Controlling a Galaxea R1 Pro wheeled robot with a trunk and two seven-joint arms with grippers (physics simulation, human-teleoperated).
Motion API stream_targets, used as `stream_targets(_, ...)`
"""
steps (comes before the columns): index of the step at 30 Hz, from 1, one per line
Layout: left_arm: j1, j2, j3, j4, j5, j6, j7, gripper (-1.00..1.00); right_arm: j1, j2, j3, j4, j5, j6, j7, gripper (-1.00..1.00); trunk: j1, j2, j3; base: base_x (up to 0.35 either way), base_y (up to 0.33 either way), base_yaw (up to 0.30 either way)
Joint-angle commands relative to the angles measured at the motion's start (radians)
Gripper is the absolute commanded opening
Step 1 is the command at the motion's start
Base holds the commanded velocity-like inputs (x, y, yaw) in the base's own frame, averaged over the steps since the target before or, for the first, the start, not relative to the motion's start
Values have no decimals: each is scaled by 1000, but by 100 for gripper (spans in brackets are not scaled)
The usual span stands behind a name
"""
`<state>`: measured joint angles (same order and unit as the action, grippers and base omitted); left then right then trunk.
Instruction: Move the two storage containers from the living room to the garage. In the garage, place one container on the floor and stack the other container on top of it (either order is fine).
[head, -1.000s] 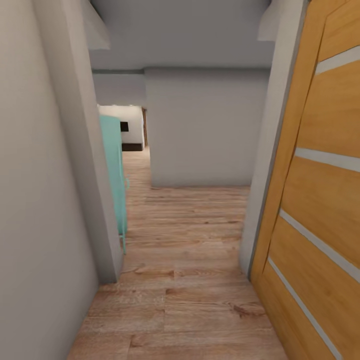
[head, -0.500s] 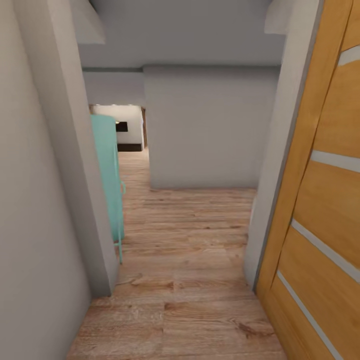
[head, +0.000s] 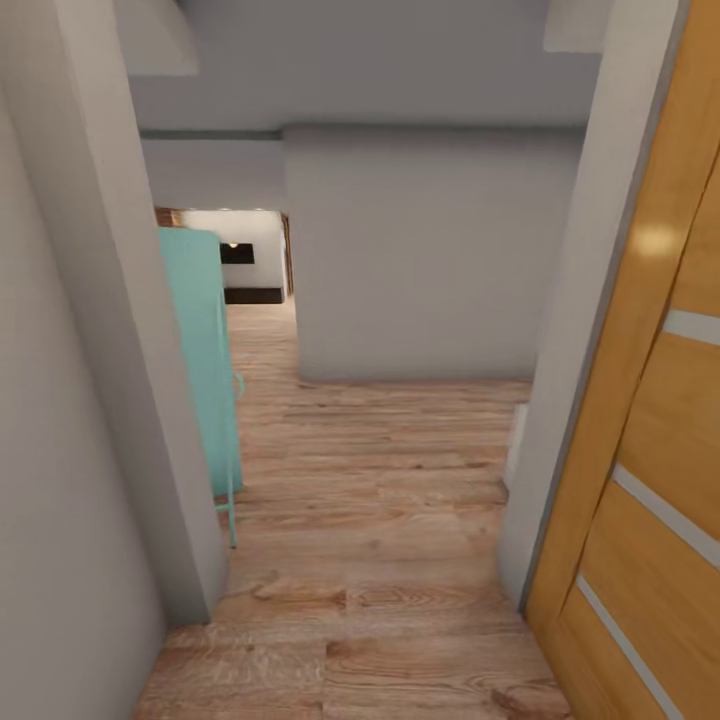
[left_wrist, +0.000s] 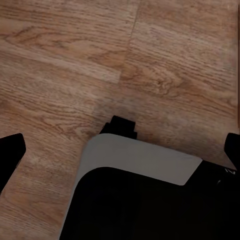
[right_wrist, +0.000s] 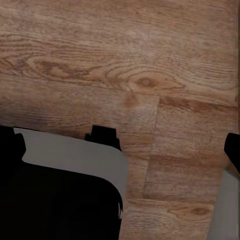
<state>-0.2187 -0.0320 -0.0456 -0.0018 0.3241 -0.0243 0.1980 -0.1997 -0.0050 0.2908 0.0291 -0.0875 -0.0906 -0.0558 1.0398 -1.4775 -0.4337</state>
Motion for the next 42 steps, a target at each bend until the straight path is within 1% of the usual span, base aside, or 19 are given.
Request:
stream_targets(1, 0, 0, -5, 0, 7, -3, 3, 100, -1, 0, 9, 3, -9, -5, -1, 100, 1, -1, -1, 326, 0, 0)
stream_targets(14, -1, 0, -5, 0, 7, -3, 3, 100, -1, 1, 8, 3, -9, -6, -1, 100, 1, -1, -1, 326, 0, 0)
stream_targets(28, 0, 0, -5, 0, 7, -5, 3, 100, -1, -8, 11, 3, -8, -7, -7, 100, 1, -1, -1, 326, 0, 0)
stream_targets(42, -1, 3, -5, 0, 7, -6, 3, 100, -1, -7, 11, 3, -7, -7, -7, 100, 1, -1, -1, 326, 0, 0)
